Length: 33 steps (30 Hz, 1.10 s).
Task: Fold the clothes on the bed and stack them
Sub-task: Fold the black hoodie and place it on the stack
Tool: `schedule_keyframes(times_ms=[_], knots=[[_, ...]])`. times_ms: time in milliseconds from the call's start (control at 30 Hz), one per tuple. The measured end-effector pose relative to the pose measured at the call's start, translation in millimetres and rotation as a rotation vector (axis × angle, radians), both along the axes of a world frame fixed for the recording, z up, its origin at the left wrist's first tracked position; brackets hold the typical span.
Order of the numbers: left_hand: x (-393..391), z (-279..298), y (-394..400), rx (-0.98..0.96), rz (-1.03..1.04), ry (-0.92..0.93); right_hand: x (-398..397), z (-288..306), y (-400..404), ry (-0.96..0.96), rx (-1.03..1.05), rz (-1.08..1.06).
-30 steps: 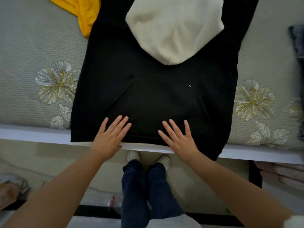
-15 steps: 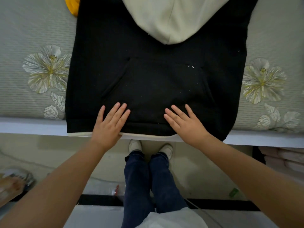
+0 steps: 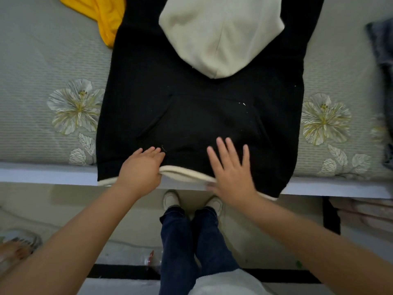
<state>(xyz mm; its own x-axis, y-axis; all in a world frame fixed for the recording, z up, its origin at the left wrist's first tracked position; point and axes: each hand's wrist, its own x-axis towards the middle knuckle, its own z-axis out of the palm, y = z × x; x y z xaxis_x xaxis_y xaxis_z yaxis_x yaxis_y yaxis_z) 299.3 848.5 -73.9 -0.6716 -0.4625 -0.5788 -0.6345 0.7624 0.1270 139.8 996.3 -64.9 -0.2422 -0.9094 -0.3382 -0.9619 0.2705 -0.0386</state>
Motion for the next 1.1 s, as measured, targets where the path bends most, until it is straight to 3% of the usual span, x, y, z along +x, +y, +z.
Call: schedule_keyframes(times_ms=[100,233,367,467,600,667,733,900,1033,1100], knots=[[-16.4,22.0,-9.4,-0.013,-0.097,-0.041,42.6,-9.0,-10.1,0.001,-0.001,-0.153],[-23.0,43.4,-18.9,-0.048,-0.137,-0.044,41.6,-16.6,-38.8,-0.009,-0.081,-0.470],[-19.5,45.9,-24.1,-0.032,-0.070,0.025,8.6,-17.1,-30.0,-0.007,-0.235,-0.641],[1.2,31.2,-28.5,-0.068,0.038,0.035,-16.5,-13.9,5.1,0.008,-0.156,-0.753],[32.9,13.8,-18.7,-0.062,0.132,0.118,-26.8,-3.1,36.1,0.022,-0.080,-0.511],[44.9,9.8,-13.4,-0.025,0.078,0.093,-23.2,3.9,38.3,0.010,0.140,-0.392],[54.0,9.6,-9.5,0.018,-0.010,-0.047,-19.6,8.2,44.2,-0.075,0.393,-0.296],[62.7,26.3,-2.0,0.252,-0.118,-0.328,-9.7,32.7,45.8,-0.297,0.713,-0.213],[56.5,55.9,-23.3,0.350,-0.207,-0.379,-21.5,59.4,24.6,-0.432,0.777,-0.268],[39.9,72.4,-40.7,0.322,-0.252,-0.410,-35.4,74.4,8.9,-0.396,0.793,-0.240]])
